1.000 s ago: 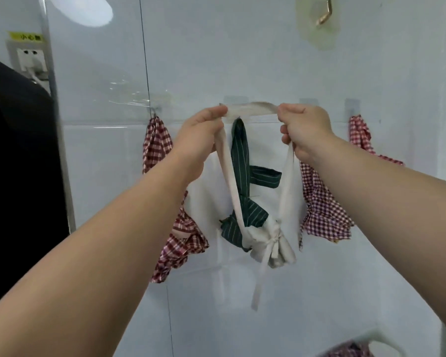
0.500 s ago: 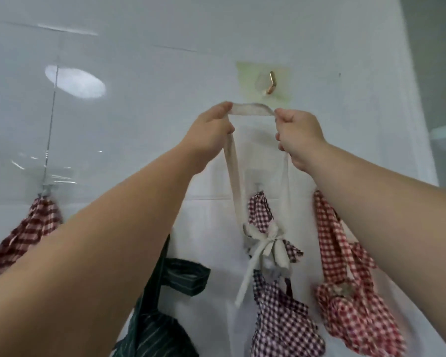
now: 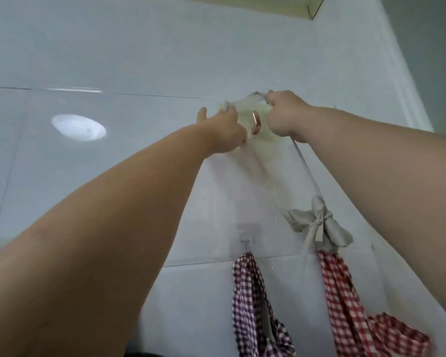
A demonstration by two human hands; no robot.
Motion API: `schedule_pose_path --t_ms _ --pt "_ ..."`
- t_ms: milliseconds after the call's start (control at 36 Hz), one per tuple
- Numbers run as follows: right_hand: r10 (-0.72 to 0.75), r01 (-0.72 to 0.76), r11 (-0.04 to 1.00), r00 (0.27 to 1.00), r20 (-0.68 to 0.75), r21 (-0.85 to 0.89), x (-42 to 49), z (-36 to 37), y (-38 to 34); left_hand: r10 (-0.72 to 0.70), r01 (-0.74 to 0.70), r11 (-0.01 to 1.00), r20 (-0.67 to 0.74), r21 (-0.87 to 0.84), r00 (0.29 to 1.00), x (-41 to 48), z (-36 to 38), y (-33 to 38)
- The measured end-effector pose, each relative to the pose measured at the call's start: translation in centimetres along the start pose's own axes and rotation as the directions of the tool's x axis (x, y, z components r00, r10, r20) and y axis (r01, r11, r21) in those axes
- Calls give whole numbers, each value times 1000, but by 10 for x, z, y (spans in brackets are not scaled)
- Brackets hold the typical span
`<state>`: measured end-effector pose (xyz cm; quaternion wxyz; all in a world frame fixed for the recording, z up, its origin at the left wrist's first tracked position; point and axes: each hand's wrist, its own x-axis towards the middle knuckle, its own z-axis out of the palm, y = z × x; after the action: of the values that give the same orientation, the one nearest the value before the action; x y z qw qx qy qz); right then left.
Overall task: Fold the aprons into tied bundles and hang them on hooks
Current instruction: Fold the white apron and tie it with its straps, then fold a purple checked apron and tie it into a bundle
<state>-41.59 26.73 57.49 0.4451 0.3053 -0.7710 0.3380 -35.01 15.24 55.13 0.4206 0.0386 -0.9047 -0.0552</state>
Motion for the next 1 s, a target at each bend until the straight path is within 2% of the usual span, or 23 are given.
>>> schedule_pose_path --t_ms 56,111,194,250,306,417,583,722,917,1000 --pt "9 2 992 996 89 -130 -1 6 4 -33 19 981 70 192 997 4 10 1" --pt "56 -15 972 984 167 -236 -7 11 9 -55 24 953 95 301 994 5 18 -1" --pt "97 -13 940 968 232 -340 -24 14 16 -26 -3 955 91 298 995 -1 29 -3" --pt "66 17 949 966 251 -316 -35 16 20 11 -33 957 77 288 997 -10 32 -2" --pt "23 40 970 967 252 -242 -47 17 22 51 -59 972 41 226 998 -23 35 -2" --pt "8 3 999 972 235 -48 -85 23 25 87 -85 995 22 -58 996 -66 41 -7" --pt "2 -8 997 996 87 75 -140 27 18 103 -96 967 21 -236 994 -120 48 -28" --pt "16 -26 995 995 100 100 -187 31 0 116 -113 936 -11 -333 993 -163 48 -50" --pt "179 -195 957 980 92 213 -254 38 -22 76 -47 870 38 -490 996 -233 60 -92" --pt "247 -276 933 958 147 231 -291 52 -24 88 -38 832 63 -553 994 -264 74 -105"
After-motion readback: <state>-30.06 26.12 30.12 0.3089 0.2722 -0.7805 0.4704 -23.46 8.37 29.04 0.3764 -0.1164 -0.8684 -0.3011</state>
